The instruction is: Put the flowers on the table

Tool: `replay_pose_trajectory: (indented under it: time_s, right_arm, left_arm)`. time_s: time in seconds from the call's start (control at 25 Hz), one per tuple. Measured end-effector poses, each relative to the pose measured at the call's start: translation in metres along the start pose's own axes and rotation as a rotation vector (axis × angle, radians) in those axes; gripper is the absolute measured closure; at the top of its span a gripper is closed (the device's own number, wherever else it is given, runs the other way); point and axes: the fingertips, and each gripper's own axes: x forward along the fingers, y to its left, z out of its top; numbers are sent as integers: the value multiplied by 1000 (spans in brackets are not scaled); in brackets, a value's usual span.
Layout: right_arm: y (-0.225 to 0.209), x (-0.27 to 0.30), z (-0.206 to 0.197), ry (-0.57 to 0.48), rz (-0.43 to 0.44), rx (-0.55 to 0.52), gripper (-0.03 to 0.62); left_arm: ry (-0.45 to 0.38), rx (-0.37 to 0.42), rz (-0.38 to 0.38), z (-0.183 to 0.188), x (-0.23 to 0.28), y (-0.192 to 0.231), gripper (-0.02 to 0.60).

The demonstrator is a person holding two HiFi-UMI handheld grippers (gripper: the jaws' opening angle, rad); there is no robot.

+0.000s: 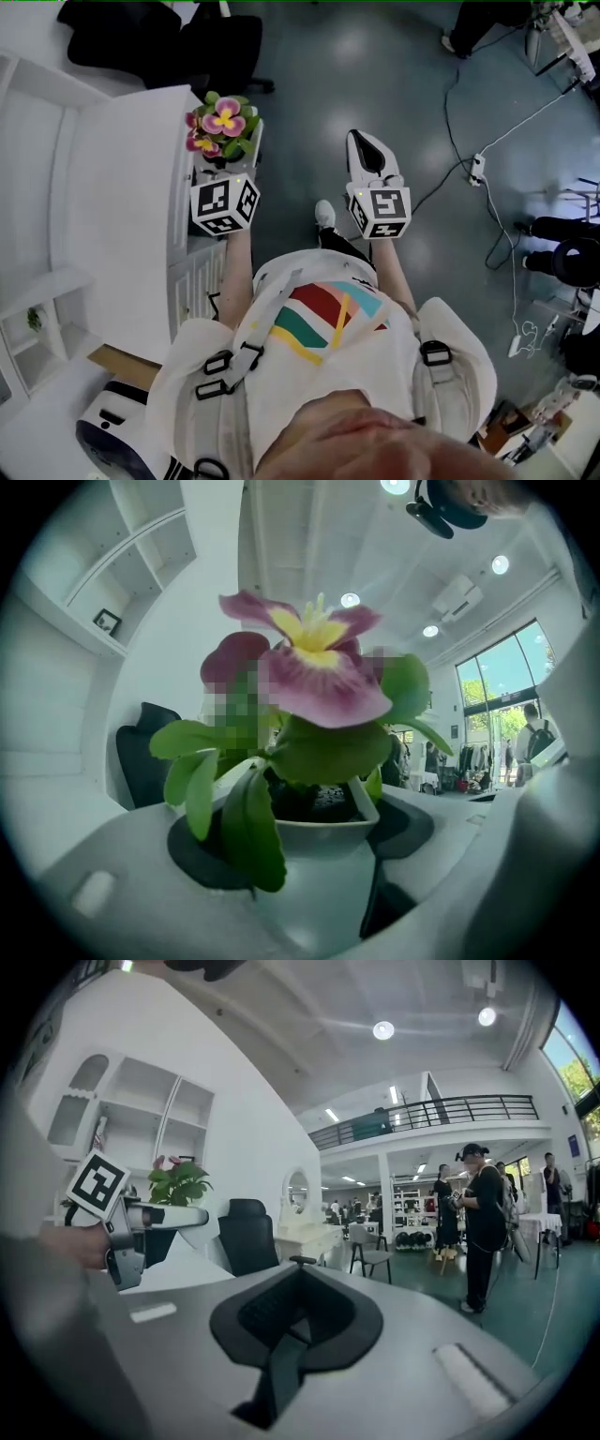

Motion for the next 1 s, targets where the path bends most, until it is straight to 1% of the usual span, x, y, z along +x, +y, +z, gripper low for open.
replay_pose_trajectory:
  time_s: [0.08, 0.2, 0.36, 0.44, 0.52, 0.68, 0.76, 1.0]
  right_arm:
    - [-15, 21, 5, -2, 35, -8, 594]
    - [-33, 42, 8, -4, 88, -17, 594]
    - [-61, 68, 8, 4, 143, -45, 594]
    - [-68, 82, 7, 10, 167, -50, 594]
    - [-67, 94, 8, 9, 199, -58, 594]
    - [-43, 111, 14, -12, 307, -127, 594]
    - [-22, 120, 14, -15, 382, -158, 593]
    - [55, 141, 24, -48, 629, -214, 594]
  left_arm:
    - [-9, -8, 37, 3, 18, 1, 229]
    - [-1, -17, 88, -2, 42, 1, 229]
    - [11, -8, 125, -5, 74, -8, 228]
    - [10, -1, 139, -4, 83, -10, 227]
    - [7, 5, 165, -3, 85, -6, 229]
    - [14, -2, 266, -4, 73, 18, 229]
    - [10, -2, 332, -2, 59, 35, 229]
    - [-44, 12, 543, 17, -1, 87, 229]
